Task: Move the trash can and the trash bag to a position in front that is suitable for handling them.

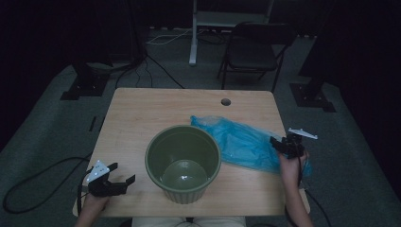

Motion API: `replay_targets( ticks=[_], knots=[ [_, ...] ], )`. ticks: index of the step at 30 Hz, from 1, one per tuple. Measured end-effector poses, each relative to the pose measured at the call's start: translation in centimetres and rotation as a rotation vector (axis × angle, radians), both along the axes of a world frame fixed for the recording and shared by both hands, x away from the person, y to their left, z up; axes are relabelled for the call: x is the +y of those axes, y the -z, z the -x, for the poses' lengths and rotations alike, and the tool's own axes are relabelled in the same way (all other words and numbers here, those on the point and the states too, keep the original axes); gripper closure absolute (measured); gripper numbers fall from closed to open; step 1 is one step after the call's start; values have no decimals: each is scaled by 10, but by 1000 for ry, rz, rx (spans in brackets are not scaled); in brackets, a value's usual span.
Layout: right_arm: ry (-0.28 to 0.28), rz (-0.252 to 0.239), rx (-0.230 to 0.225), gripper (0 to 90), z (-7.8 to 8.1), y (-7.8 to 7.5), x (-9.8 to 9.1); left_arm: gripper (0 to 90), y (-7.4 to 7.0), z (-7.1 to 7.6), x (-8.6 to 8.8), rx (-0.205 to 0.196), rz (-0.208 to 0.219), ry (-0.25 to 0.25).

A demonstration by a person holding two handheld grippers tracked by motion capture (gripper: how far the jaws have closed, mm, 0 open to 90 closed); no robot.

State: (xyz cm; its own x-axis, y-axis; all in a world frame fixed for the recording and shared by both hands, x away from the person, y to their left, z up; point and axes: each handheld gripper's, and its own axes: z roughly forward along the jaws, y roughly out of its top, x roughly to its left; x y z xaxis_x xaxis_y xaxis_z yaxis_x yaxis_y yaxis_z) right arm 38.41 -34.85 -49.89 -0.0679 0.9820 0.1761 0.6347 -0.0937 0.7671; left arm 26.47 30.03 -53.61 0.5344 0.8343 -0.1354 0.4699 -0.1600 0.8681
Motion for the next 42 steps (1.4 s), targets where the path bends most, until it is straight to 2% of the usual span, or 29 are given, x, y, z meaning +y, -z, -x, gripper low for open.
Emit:
replay_targets(
  ticks=[3, 5, 7, 8, 9, 11, 13, 16, 18, 19, 20, 22, 25, 29, 30, 32, 33, 34, 35, 36, 37, 39, 42],
  knots=[
    [29, 54, 0, 388, 10, -9, -24, 37, 0, -1, 0, 1, 0, 0],
    [47, 62, 26, 345, 14, -10, -42, 37, 1, -1, -1, 4, 0, 1],
    [40, 47, 60, 313, 17, -7, -57, 37, 1, -1, -2, 5, -4, 4],
    [45, 57, 76, 323, 17, -4, -62, 37, 1, -1, -3, 5, -4, 5],
    [32, 56, 97, 318, 17, 0, -66, 37, 1, -2, -4, 6, -5, 6],
    [8, 18, 143, 318, 16, 9, -71, 37, 1, -2, -4, 6, -5, 8],
    [-47, -7, 192, 348, 14, 17, -71, 37, 1, -2, -4, 4, -3, 6],
    [-111, -2, 230, 564, 14, 24, -63, 37, 1, -2, -4, 7, -3, 4],
    [-111, 31, 237, 750, 14, 26, -58, 37, 1, -2, -4, 8, -3, 5],
    [-115, 36, 232, 850, 14, 26, -55, 37, 2, -2, -4, 8, -3, 6],
    [-123, 24, 228, 900, 14, 26, -52, 37, 2, -2, -4, 9, -2, 6],
    [-129, -17, 210, 900, 13, 26, -45, 37, 2, -2, -4, 9, -3, 7],
    [-105, -88, 142, 900, 11, 23, -36, 37, 2, -2, -4, 8, -3, 7],
    [-46, -120, 110, 900, 13, 20, -29, 37, 1, -1, -3, 4, 1, 5],
    [-19, -140, 89, 900, 19, 19, -25, 37, 1, -1, -3, 4, 1, 5],
    [-4, -146, 72, 900, 27, 19, -21, 37, 1, -1, -3, 3, 2, 4],
    [-10, -141, 65, 838, 35, 19, -18, 37, 1, -1, -3, 3, 1, 4],
    [-10, -141, 65, 838, 35, 19, -18, 37, 1, -1, -3, 3, 1, 4],
    [-19, -147, 60, 760, 40, 18, -17, 37, 0, -1, -3, 2, 1, 5],
    [-53, -155, 70, 657, 56, 20, -12, 37, 0, -1, -3, 1, 2, 7],
    [-66, -160, 67, 629, 64, 22, -9, 37, 0, -2, -3, 0, 0, 7],
    [-116, -184, 95, 553, 79, 27, -3, 37, 0, -2, -4, 0, 3, 8],
    [-174, -221, 120, 502, 104, 33, 10, 37, 0, -2, -5, -2, 2, 12]
  ],
)
